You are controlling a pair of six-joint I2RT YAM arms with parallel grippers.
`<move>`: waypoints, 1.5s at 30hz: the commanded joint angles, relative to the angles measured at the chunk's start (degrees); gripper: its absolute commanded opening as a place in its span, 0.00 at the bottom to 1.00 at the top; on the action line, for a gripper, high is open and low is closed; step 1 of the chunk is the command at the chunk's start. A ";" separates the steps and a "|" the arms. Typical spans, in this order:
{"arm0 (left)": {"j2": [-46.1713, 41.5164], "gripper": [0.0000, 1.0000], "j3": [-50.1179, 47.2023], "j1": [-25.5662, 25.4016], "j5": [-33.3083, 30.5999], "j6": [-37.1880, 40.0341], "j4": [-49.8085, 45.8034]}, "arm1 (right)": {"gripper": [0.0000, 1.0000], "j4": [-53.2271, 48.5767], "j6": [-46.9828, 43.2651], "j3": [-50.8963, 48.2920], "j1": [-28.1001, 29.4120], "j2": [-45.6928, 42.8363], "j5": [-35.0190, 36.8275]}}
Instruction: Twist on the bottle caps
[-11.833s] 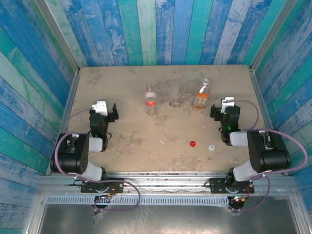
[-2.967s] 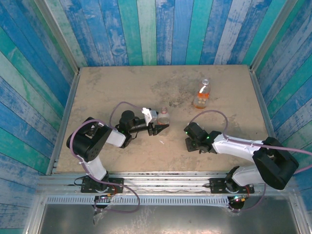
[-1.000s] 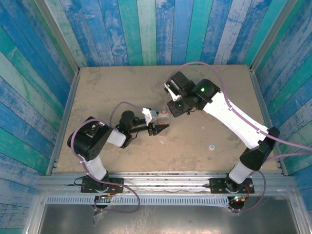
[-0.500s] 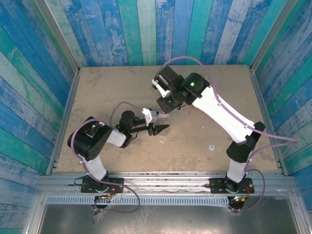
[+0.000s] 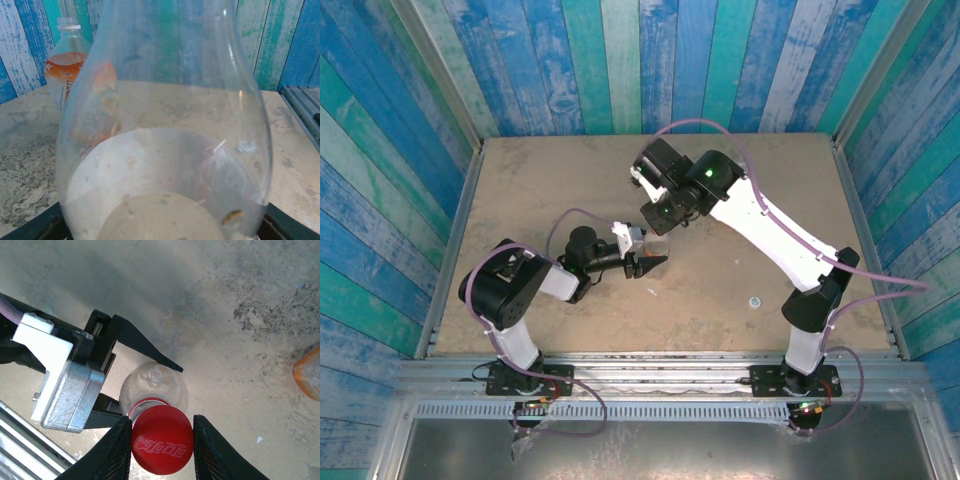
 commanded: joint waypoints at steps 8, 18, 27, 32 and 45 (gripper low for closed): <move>2.21 0.66 0.13 -0.21 1.04 0.79 -3.22 | 0.35 -0.49 0.17 -1.58 0.44 1.21 -2.67; 2.23 0.66 0.20 -0.16 1.19 0.86 -3.34 | 0.35 -0.22 0.07 -1.83 0.52 1.43 -4.34; 2.11 0.66 0.20 -0.22 1.35 0.84 -3.67 | 0.35 -0.48 -0.37 -3.03 0.54 1.51 -2.73; 1.95 0.66 0.26 -0.21 1.39 1.08 -3.95 | 0.35 -1.71 -0.63 -1.80 0.73 2.54 -2.43; 2.02 0.66 0.24 -0.21 1.32 1.31 -4.33 | 0.47 -2.11 -0.33 0.67 0.91 2.81 -2.84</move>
